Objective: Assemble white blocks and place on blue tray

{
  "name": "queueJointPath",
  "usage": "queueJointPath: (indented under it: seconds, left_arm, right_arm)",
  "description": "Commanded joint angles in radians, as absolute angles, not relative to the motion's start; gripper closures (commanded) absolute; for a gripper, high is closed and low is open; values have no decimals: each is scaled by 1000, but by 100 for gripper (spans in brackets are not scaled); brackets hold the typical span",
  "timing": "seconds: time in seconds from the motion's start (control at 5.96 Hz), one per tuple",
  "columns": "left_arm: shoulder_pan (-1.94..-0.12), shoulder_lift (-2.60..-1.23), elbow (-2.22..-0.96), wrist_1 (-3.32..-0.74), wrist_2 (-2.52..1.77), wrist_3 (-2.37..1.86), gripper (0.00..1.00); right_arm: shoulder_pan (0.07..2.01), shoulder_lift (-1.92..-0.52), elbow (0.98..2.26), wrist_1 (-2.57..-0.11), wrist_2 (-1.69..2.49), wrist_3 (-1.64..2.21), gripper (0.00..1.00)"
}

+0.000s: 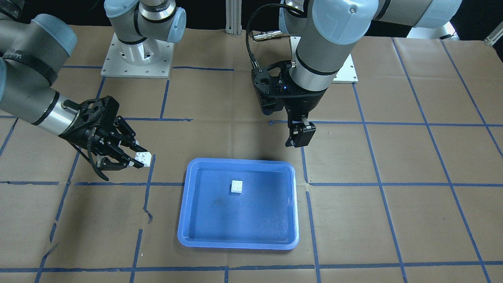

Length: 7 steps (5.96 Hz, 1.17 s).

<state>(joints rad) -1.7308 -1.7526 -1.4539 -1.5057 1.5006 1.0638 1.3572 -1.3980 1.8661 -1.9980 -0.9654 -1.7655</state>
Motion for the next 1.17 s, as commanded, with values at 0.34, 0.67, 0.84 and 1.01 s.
queueJointPath:
  seconds: [0.34,0.67,0.84,1.01]
  left_arm:
    - [-1678,-1649,-1473,-1468,1691,439,1]
    - [-1629,-1629,-1473,-1465,1686,199,1]
    - [-1629,-1621,-1482,-1465,1686,186,1]
    - [-1628,-1618,-1483,-1462,1687,204,1]
  right_arm:
    - [1563,-1281,1971,-2435,-983,-1495,71]
    - [1627,-1194,1970,-2552,-1031,-1438,71]
    - [1631,-1151,1968,-2621,-1032,-1401,71]
    - [1640,-1111,1967,-2669,-1032,-1397,71]
